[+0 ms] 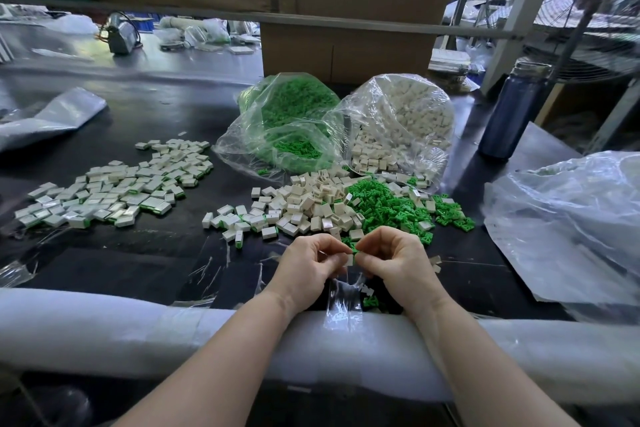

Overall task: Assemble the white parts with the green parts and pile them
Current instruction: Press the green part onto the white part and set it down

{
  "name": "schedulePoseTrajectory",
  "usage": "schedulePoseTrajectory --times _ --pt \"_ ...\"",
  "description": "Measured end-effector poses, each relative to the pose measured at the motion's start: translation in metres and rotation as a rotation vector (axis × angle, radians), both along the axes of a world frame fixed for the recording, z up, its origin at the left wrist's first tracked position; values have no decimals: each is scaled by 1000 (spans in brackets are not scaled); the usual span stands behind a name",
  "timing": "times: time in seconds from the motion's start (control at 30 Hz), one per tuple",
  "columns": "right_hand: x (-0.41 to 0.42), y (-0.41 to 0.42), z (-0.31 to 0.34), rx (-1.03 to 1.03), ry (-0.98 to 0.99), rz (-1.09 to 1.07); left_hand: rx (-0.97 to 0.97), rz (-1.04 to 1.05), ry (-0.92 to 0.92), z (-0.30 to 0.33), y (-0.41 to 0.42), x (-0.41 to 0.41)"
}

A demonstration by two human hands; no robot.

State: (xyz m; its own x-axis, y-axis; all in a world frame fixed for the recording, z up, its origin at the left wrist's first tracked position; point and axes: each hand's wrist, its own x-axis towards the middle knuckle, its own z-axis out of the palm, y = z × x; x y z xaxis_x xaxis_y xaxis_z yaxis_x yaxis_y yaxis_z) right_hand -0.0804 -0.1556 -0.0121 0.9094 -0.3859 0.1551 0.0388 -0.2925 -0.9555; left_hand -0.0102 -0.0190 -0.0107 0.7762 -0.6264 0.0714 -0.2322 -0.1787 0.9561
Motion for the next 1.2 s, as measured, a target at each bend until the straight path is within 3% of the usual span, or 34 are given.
schedulePoseTrajectory --times 0.63,1.0,1.2 --pt "0 0 -1 50 12 -11 -64 5 38 -2 0 2" --pt "-1 -1 0 203 -24 -11 -58 -8 12 -2 -1 2" --pt "-1 0 1 115 11 -7 -97 36 62 -2 -1 2"
